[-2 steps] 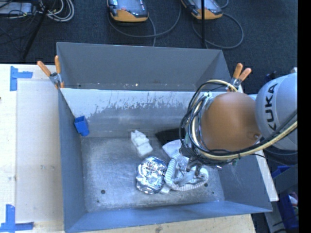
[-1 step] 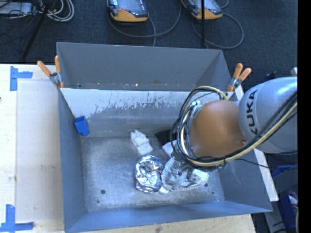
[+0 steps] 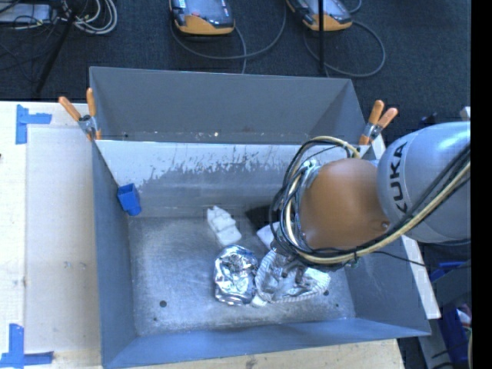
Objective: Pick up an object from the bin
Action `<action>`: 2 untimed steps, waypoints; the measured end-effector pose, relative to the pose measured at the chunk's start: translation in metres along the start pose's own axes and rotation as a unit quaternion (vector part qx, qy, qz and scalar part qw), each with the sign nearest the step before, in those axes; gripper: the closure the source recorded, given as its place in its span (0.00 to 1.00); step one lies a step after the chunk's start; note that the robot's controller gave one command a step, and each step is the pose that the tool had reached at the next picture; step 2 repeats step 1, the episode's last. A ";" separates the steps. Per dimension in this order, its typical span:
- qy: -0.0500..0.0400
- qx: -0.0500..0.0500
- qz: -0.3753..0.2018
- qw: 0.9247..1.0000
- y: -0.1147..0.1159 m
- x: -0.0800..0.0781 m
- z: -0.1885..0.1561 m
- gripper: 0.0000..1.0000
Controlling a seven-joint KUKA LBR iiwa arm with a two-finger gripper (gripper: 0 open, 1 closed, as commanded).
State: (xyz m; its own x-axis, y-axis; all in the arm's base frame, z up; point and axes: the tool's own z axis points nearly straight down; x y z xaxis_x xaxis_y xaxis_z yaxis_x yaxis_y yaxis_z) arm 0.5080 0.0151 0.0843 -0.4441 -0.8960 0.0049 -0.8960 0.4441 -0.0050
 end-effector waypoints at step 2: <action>-0.001 -0.006 -0.004 1.000 -0.011 -0.005 -0.035 1.00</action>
Offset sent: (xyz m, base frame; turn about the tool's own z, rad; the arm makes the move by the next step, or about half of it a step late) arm -0.0129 -0.0031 0.0684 0.0588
